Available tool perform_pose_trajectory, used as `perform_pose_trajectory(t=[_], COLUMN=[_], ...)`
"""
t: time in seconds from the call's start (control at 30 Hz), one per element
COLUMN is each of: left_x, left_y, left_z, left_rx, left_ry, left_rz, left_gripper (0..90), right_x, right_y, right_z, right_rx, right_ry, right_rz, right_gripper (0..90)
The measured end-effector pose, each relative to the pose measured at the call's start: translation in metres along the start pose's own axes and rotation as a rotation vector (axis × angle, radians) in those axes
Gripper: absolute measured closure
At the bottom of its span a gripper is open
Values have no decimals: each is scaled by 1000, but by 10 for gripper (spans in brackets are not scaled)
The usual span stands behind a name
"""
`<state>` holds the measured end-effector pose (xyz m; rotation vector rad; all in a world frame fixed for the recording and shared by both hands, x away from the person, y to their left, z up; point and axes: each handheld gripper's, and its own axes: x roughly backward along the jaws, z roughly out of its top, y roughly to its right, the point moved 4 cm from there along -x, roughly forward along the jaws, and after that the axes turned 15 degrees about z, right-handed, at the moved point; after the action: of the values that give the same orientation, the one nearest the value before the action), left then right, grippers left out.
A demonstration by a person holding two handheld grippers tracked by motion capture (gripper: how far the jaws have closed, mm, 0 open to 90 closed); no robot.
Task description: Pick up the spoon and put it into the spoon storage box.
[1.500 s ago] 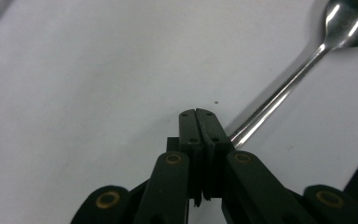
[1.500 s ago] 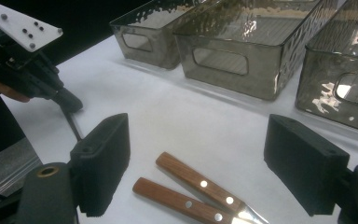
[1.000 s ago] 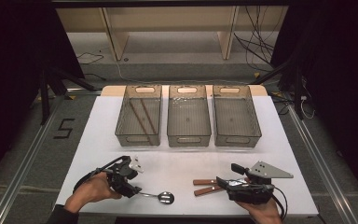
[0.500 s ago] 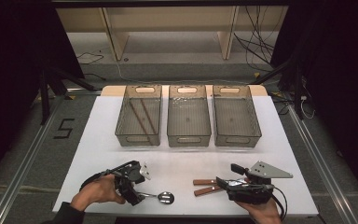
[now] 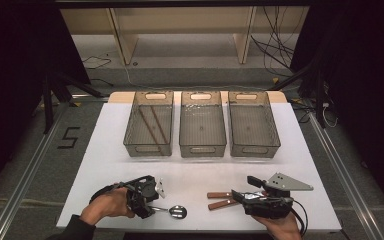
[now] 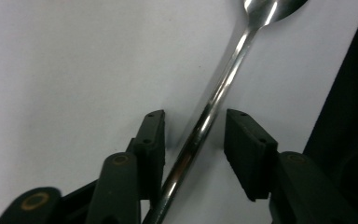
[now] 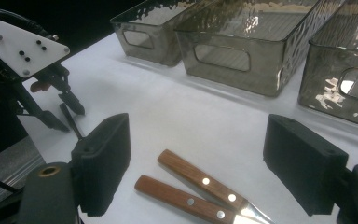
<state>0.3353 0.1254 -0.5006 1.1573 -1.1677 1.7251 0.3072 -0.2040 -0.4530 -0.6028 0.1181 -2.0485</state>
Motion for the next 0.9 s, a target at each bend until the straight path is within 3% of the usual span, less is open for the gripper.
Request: perform_pose_trajectory(t=[0.17,0.3,0.47,0.73,0.9], left_x=[-1,0,0,0,0], left_y=[-2,-1,-1,-1,-1], left_z=[1,2,2,2,2], left_rx=[32,10,15,5,29], left_ry=[-11,-16,-17,-15,0], left_rz=[-15,-23,-25,-31,-18], left_gripper=[679,735,821,836,840], right_x=[1,1,1,0,0], right_y=[0,0,0,1,1], right_z=[0,0,0,0,0], right_rx=[-4,-7,-7,-10,-10], right_ry=[0,1,0,-2,0], right_rz=[-2,-2,-3,-3,-4], right_gripper=[239,239,240,242,242])
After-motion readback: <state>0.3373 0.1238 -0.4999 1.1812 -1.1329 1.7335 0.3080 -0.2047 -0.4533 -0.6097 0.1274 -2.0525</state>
